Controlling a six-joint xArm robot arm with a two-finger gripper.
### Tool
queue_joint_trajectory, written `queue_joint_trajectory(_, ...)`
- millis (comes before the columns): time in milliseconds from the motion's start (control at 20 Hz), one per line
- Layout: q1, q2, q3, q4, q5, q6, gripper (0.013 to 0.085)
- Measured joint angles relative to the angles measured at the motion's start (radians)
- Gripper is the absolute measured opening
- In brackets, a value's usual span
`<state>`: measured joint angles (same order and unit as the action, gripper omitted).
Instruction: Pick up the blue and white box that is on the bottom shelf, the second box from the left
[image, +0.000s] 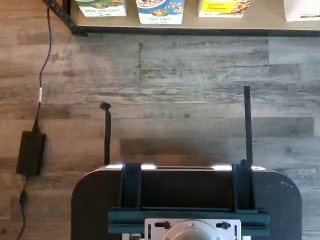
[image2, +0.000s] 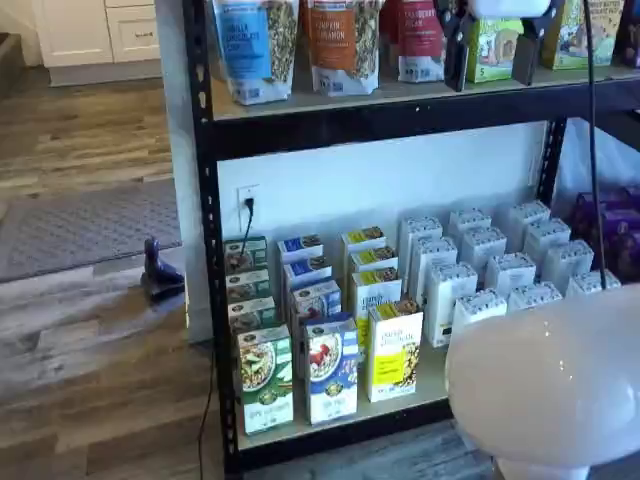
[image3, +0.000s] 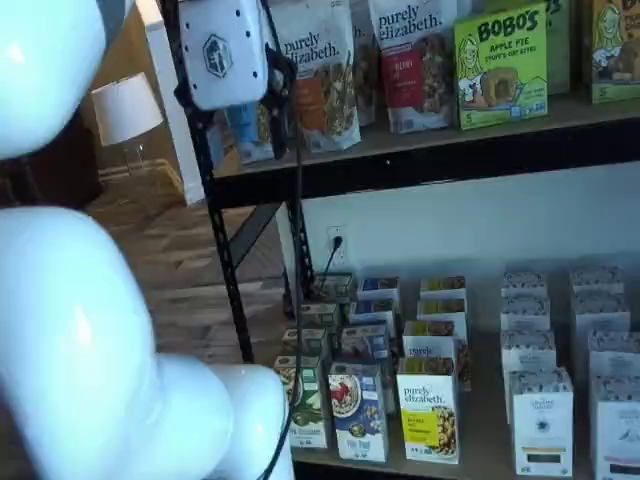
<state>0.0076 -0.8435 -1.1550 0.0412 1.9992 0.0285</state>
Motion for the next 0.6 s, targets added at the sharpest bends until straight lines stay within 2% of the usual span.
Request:
queue_joint_trajectory(350,0.002,-0.022,0.022,0.001,-0.037,0.002,0.085)
queue_joint_trajectory(600,0.042,-0.037,0.074,-0.043,-0.075,0.025,0.085)
